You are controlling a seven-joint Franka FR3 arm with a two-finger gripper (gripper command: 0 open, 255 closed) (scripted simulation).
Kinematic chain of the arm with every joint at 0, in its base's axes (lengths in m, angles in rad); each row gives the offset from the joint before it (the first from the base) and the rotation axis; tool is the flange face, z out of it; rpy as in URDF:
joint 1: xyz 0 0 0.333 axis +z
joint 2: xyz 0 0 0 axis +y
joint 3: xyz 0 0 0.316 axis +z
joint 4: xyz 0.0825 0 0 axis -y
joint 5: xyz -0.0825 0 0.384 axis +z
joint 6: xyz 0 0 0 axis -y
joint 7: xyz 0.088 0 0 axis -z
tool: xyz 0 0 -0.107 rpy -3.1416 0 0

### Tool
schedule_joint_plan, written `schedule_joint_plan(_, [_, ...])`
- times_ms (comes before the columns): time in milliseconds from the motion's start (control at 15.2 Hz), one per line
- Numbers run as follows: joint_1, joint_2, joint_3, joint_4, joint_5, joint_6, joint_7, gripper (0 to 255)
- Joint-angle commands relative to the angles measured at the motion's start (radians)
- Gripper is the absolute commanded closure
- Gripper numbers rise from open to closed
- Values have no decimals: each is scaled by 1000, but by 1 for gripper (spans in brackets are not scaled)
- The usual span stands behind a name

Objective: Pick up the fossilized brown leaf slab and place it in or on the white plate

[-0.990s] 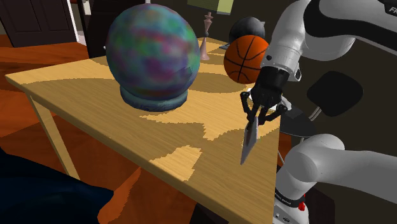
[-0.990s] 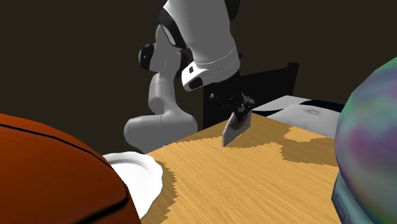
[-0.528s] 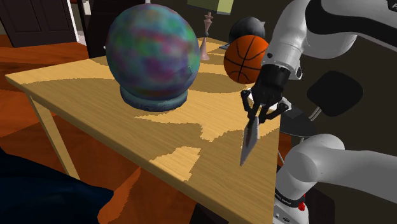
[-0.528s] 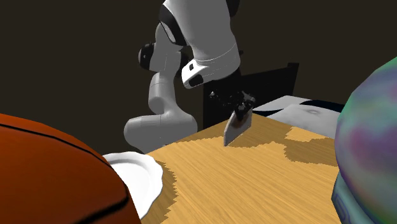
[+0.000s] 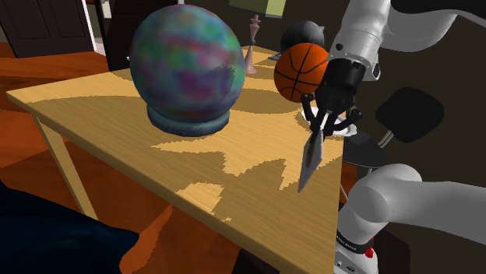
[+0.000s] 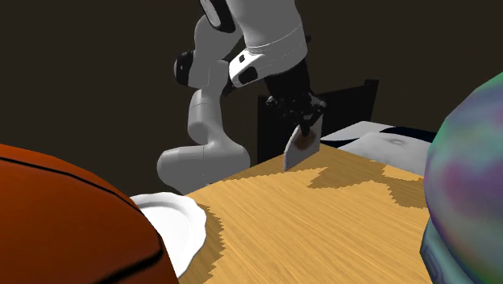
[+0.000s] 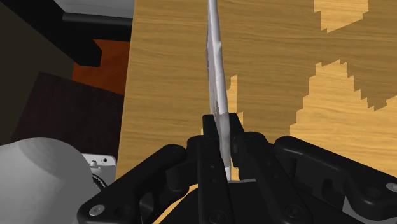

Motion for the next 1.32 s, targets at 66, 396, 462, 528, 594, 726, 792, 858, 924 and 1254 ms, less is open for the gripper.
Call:
schedule_joint_plan(66, [0, 18, -9, 45, -2, -22, 16, 255])
schedule_joint_plan(396, [0, 49, -20, 117, -4, -57, 43, 255])
schedule_joint_plan(462, [-3, 62, -44, 121, -30, -63, 21, 255])
schedule_joint_plan(528, [-7, 75, -67, 127, -56, -69, -2, 255])
schedule_joint_plan(594, [-10, 89, -91, 134, -82, -75, -24, 255])
schedule_joint_plan(726, [-15, 120, -136, 152, -133, -85, -68, 255])
schedule_joint_plan(792, [-17, 137, -159, 162, -158, -90, -90, 255])
schedule_joint_plan(858, [-19, 155, -181, 174, -183, -95, -112, 255])
schedule_joint_plan(924, [-21, 173, -204, 186, -207, -99, -134, 255])
schedule_joint_plan(1254, [-26, 277, -312, 265, -318, -119, -246, 255])
